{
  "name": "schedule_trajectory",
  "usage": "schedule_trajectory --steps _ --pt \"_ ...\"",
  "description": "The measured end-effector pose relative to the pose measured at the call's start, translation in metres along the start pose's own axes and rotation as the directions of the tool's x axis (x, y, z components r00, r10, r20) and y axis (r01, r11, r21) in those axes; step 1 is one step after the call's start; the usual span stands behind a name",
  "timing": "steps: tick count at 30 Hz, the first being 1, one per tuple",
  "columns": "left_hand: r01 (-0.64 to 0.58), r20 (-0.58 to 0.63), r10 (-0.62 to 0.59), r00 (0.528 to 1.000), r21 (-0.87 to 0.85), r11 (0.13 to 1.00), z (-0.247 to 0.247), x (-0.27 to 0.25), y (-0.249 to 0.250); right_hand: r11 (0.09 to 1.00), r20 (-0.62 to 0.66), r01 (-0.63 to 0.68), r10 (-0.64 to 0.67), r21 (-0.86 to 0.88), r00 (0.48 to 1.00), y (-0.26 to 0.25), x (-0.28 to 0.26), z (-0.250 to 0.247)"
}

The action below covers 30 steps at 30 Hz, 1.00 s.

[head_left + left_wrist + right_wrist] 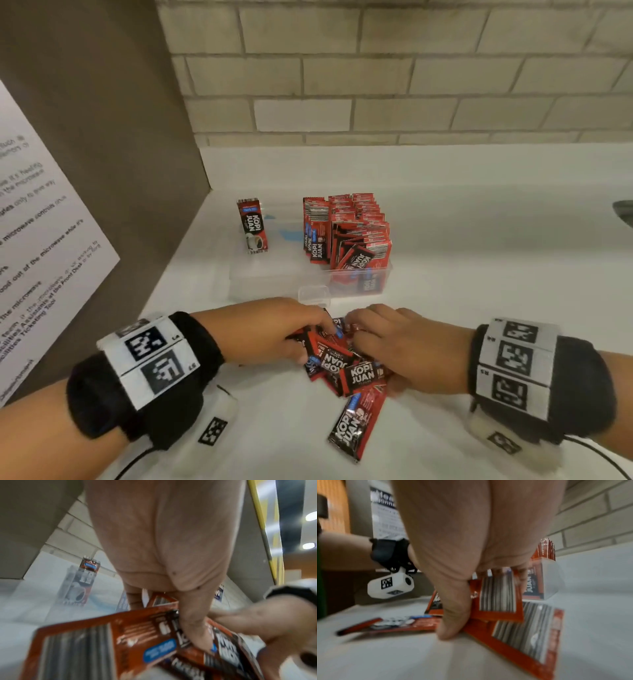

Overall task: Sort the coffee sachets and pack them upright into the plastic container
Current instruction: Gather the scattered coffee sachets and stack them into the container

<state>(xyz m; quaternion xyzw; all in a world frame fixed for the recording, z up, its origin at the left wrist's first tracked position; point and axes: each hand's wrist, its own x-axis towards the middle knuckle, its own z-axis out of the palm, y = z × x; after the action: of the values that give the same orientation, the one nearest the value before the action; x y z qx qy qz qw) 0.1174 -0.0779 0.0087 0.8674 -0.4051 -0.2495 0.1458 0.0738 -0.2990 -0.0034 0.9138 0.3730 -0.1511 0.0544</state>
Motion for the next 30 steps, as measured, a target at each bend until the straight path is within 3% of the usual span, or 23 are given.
schedule_trajectory --steps 6,9,12,16,23,30 --pt "-0.149 -0.021 0.157 0.987 0.218 0.964 0.019 0.013 -0.005 0.991 0.104 -0.079 0.068 0.106 0.992 0.01 0.004 -0.002" --pt "-0.164 -0.016 0.176 0.984 0.288 0.943 0.025 0.013 -0.004 0.992 0.055 -0.084 0.079 0.096 0.995 0.008 0.001 0.0" --pt "-0.128 -0.007 0.135 0.991 0.27 0.954 0.024 0.014 -0.002 0.989 0.021 -0.114 0.112 0.099 0.993 0.004 0.0 0.001" --pt "-0.086 0.024 0.082 0.996 0.238 0.967 0.024 0.014 -0.002 0.974 0.078 -0.16 0.149 0.163 0.986 -0.004 0.002 0.0" --pt "-0.032 -0.103 0.064 0.993 0.283 0.959 0.03 0.0 -0.01 0.95 0.123 -0.215 0.192 0.226 0.974 -0.016 -0.002 0.0" --pt "0.157 0.007 -0.161 0.987 0.185 0.97 0.026 -0.026 -0.009 0.924 0.125 -0.208 0.177 0.321 0.976 -0.017 -0.003 -0.004"
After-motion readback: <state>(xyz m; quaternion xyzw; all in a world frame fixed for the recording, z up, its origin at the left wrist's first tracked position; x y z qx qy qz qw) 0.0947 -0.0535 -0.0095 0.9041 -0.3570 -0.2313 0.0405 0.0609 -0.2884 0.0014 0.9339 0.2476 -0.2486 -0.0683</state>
